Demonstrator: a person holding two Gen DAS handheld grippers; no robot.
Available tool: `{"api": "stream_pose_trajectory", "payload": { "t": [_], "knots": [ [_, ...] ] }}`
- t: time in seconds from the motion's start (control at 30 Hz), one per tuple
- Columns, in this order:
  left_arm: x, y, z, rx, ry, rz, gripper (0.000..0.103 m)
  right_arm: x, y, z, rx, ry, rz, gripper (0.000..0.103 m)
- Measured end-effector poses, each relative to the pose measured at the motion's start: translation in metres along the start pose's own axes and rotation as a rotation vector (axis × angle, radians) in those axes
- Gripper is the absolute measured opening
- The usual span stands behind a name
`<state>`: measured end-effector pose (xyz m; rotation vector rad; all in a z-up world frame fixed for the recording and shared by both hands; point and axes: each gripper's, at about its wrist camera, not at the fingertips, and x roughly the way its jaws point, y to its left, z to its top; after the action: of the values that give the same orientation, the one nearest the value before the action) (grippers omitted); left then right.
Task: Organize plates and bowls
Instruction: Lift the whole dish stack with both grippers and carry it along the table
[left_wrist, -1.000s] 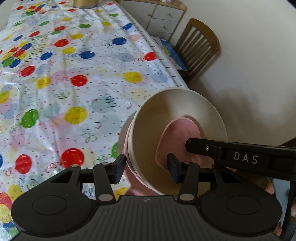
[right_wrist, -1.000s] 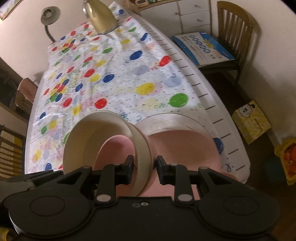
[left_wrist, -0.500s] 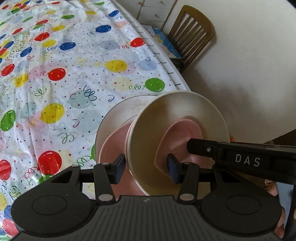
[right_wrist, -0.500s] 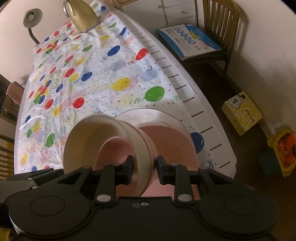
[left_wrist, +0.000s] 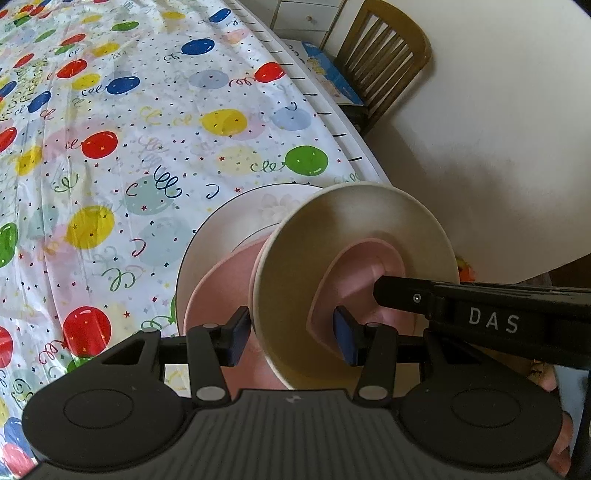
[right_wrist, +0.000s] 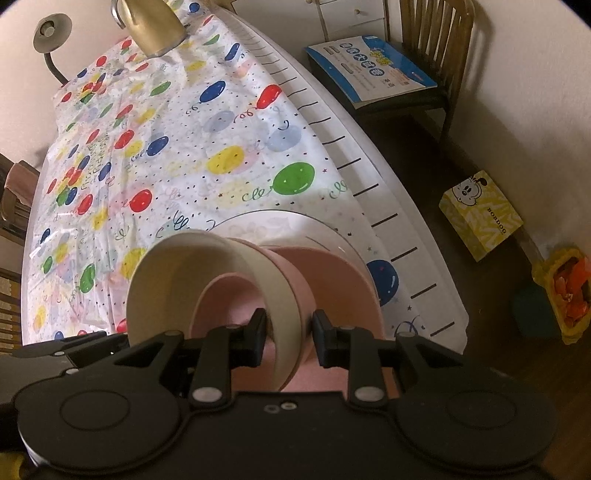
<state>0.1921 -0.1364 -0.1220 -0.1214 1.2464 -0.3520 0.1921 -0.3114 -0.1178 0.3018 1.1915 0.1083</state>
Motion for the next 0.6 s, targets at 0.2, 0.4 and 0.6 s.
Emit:
{"api": "stream_pose_trajectory", "payload": {
  "t": [0.2,0.4,0.6],
  "knots": [
    [0.0018,-0.0010,0.0013,-0.004,0.001,0.000,0.048,0.0042,-0.0030,0.0024,0.006,0.006,0.002,0.025],
    [0.0008,-0.0012,0.0016,-0.008,-0.009,0.009,0.048,0.0036,-0.0037,0.0037,-0.002,0.002,0.011,0.028],
    [-0.0035,-0.0020,0.0001,-0.012,-0.031,0.032,0.048,-0.0032,-0.0027,0.0044,-0.025,-0.022,0.028,0.031]
  ]
}}
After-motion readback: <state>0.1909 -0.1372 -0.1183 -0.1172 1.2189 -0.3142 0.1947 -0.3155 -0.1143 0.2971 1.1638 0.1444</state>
